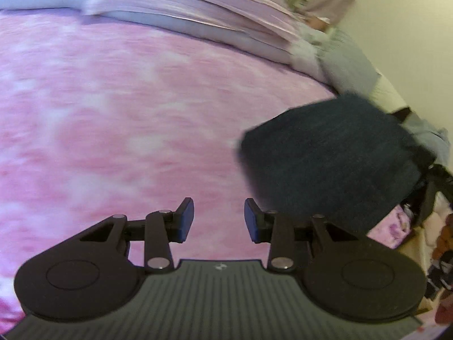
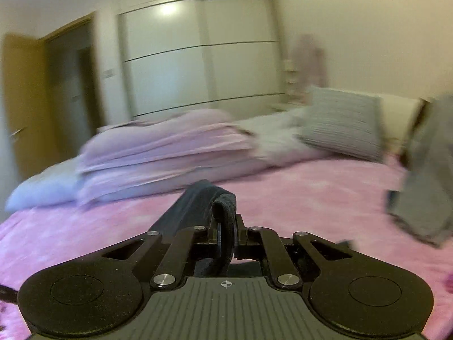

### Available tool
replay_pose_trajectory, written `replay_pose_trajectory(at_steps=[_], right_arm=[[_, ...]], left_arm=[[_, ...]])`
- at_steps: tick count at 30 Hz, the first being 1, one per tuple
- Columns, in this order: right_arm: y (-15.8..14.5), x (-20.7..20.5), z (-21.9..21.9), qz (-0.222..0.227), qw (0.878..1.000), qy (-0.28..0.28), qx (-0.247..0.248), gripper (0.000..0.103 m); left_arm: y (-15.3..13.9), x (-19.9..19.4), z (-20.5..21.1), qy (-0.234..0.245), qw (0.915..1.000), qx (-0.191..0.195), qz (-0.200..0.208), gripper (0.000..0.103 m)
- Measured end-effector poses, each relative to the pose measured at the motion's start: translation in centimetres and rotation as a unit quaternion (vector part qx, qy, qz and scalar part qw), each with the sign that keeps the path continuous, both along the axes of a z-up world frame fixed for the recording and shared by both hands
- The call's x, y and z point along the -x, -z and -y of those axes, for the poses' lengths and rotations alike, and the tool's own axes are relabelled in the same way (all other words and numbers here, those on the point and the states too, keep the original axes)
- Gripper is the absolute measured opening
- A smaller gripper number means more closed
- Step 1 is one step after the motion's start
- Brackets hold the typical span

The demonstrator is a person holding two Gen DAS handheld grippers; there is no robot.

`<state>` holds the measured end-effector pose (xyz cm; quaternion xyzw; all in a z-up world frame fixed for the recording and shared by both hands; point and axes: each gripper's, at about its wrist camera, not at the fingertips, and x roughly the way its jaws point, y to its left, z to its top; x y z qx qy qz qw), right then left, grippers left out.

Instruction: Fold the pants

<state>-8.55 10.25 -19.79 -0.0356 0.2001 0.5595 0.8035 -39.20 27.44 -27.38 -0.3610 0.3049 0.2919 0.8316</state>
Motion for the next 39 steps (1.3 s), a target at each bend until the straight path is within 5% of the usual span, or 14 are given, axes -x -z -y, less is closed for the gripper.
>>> replay_pose_trajectory(at_steps=[3, 6, 8, 11, 15, 18, 20, 22, 27, 33, 37, 39], right_arm=[[4.2, -8.2, 1.5, -0.044, 0.996, 0.058, 0.047, 0.004], [11.9, -15.3, 2.2, -0.181, 0.97, 0.1, 0.129, 0.004], [14.2, -17.0, 2.9, -0.241, 0.958, 0.1, 0.121, 0.004], [12.2, -17.6, 3.1, -0.238, 0.963, 0.086, 0.089, 0.004], [9.4, -16.8, 4.1, -0.171, 0.981, 0.07, 0.051, 0.003], [13.1, -18.3, 4.4, -0.209, 0.965, 0.093, 0.131, 0.007], [13.4, -19.7, 4.4, -0.252, 0.952, 0.088, 0.149, 0.038], [11.9, -20.8, 4.1, -0.242, 0.954, 0.083, 0.159, 0.05], [9.1, -24.7, 1.4, -0.224, 0.963, -0.007, 0.152, 0.05], [11.7, -26.4, -6.0, -0.216, 0.95, -0.118, 0.19, 0.05], [14.3, -26.3, -8.2, -0.226, 0.939, -0.15, 0.21, 0.002], [14.4, -27.5, -8.2, -0.261, 0.934, -0.163, 0.183, 0.001]], left_arm=[[1.2, -5.6, 2.1, 0.016, 0.9998, 0.011, 0.003, 0.032], [3.1, -10.5, 4.3, 0.027, 0.9992, 0.031, -0.006, 0.032], [4.1, -12.5, 5.5, 0.035, 0.9985, 0.036, -0.022, 0.032], [4.7, -14.1, 6.8, 0.04, 0.9979, 0.031, -0.04, 0.032], [4.7, -15.5, 6.9, 0.031, 0.9976, 0.027, -0.056, 0.032], [5.3, -16.7, 7.1, 0.028, 0.9966, 0.031, -0.071, 0.032], [5.2, -17.1, 7.3, 0.031, 0.9966, 0.026, -0.072, 0.032], [5.0, -17.3, 7.2, 0.029, 0.9965, 0.017, -0.077, 0.032], [4.5, -17.5, 6.0, 0.0, 0.9975, 0.018, -0.069, 0.032], [4.1, -18.7, 4.5, -0.015, 0.997, -0.001, -0.076, 0.032], [4.1, -19.3, 3.8, -0.021, 0.9969, -0.005, -0.075, 0.032], [4.1, -19.4, 3.6, -0.021, 0.9973, -0.005, -0.07, 0.032]])
